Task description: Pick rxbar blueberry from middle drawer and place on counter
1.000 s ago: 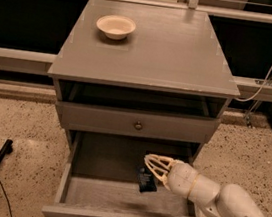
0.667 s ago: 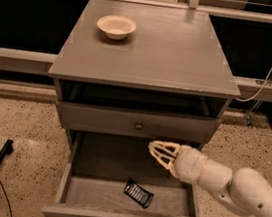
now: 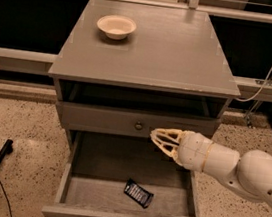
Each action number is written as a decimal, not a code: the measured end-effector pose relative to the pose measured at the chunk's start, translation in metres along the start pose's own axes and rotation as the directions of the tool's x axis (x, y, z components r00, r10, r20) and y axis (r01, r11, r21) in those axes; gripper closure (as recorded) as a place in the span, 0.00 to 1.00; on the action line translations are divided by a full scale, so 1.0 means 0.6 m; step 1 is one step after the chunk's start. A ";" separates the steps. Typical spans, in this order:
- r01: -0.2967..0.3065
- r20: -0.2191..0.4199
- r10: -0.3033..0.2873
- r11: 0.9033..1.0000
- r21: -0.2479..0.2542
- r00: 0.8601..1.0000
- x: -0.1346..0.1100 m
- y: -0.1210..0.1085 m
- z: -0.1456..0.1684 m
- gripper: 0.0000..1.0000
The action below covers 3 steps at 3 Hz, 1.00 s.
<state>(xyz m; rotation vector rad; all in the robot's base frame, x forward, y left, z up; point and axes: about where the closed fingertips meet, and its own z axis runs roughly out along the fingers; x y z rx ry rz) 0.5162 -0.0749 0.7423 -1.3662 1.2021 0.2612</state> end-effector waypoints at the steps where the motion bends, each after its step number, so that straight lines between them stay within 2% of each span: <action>1: -0.061 -0.116 0.061 0.998 0.000 0.991 0.080 0.042 0.028 0.50; 2: -0.174 -0.264 0.152 0.983 -0.062 0.953 0.171 0.132 0.068 0.28; 3: -0.296 -0.341 0.238 0.946 -0.131 0.910 0.244 0.215 0.104 0.04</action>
Offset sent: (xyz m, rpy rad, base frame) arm -0.0111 0.0087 -0.2519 -0.2798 0.5139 -0.2019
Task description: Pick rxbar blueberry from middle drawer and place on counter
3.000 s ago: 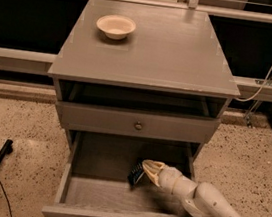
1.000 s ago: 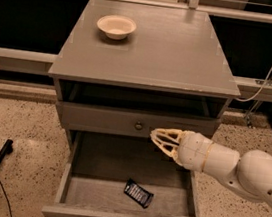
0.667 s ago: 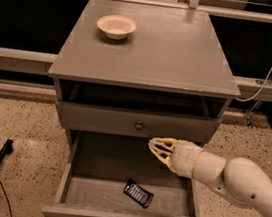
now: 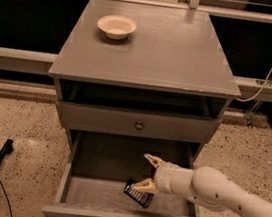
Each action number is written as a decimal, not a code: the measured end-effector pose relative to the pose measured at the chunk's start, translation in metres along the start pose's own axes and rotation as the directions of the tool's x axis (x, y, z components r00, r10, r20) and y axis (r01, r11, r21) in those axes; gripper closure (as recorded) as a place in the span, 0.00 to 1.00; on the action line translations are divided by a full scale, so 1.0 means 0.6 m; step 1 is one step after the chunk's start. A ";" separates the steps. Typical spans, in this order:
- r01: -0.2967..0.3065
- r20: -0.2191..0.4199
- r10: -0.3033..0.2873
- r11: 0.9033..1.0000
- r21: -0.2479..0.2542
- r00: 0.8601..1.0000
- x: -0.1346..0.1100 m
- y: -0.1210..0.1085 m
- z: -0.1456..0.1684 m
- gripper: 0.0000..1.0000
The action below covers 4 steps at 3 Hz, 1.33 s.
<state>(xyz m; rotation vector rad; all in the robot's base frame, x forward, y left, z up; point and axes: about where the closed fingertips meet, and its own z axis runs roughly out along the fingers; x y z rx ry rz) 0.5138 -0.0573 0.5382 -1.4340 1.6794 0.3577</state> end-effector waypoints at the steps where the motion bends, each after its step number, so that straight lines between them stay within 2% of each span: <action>1: -0.070 -0.025 0.068 0.994 -0.079 0.997 0.046 0.038 0.046 0.00; 2: -0.123 -0.068 0.117 0.988 -0.096 0.991 0.093 0.062 0.078 0.17; 3: -0.149 -0.102 0.141 0.986 -0.077 0.985 0.132 0.054 0.104 0.23; 4: -0.157 -0.131 0.148 0.985 -0.064 0.980 0.158 0.047 0.113 0.20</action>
Offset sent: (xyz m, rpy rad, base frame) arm -0.0105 -0.0006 -0.1248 -0.0357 0.2242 -0.0725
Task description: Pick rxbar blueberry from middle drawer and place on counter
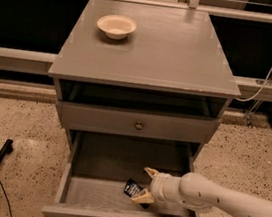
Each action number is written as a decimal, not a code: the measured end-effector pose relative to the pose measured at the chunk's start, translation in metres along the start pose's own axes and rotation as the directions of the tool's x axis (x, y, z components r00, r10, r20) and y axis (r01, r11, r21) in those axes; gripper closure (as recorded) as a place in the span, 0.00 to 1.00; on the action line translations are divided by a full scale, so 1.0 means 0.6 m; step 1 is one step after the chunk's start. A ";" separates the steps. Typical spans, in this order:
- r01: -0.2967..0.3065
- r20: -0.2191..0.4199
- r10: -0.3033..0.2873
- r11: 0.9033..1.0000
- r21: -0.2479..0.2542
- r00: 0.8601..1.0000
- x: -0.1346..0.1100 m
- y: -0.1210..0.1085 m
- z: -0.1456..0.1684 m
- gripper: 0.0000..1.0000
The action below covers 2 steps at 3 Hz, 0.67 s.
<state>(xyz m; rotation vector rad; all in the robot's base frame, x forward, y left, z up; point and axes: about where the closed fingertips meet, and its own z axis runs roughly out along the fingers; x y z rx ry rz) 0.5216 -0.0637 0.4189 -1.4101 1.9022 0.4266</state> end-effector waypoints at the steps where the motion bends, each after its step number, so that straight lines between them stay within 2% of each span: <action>1: -0.009 -0.020 0.009 0.999 0.032 1.000 0.042 -0.002 0.011 0.23; 2: -0.009 -0.025 0.010 0.999 0.045 1.000 0.068 0.000 0.023 0.21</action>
Offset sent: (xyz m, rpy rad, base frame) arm -0.0002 -0.0295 -0.0584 -0.0350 -0.0283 -0.0584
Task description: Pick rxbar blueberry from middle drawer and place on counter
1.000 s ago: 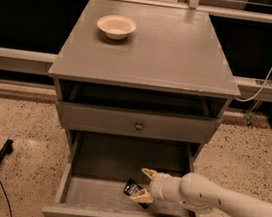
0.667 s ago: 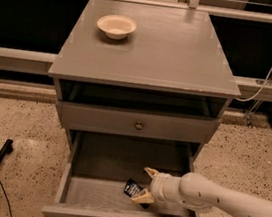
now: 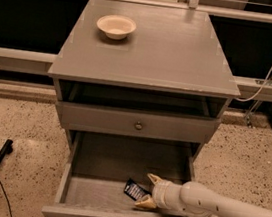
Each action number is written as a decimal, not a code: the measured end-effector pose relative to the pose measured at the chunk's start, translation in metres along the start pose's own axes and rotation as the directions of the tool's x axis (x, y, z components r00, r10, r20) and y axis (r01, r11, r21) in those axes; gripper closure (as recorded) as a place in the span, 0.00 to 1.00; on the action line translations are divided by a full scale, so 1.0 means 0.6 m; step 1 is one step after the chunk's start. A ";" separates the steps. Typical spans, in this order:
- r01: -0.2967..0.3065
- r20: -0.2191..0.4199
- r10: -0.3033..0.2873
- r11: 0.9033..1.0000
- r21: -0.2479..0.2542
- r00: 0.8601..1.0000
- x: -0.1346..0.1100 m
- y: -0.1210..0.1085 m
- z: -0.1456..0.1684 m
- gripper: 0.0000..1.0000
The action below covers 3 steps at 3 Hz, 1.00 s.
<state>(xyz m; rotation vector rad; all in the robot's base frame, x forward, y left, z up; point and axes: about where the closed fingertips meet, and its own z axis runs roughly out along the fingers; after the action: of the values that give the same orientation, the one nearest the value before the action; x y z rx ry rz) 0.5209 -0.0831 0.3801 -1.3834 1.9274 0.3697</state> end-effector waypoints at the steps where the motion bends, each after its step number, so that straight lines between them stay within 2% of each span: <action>1: 0.001 0.002 -0.001 1.000 0.008 1.000 0.014 0.007 0.013 0.18; 2: -0.013 0.023 0.013 1.000 0.019 1.000 0.021 0.011 0.017 0.32; 3: -0.049 0.044 0.048 0.999 0.023 0.998 0.031 0.012 0.017 0.56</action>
Offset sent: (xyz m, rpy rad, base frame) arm -0.0053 -0.0060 -0.0209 0.0574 -0.0279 -0.0485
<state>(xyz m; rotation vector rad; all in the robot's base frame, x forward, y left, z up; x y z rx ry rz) 0.5154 -0.0871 0.3589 -1.3055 1.9266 0.3955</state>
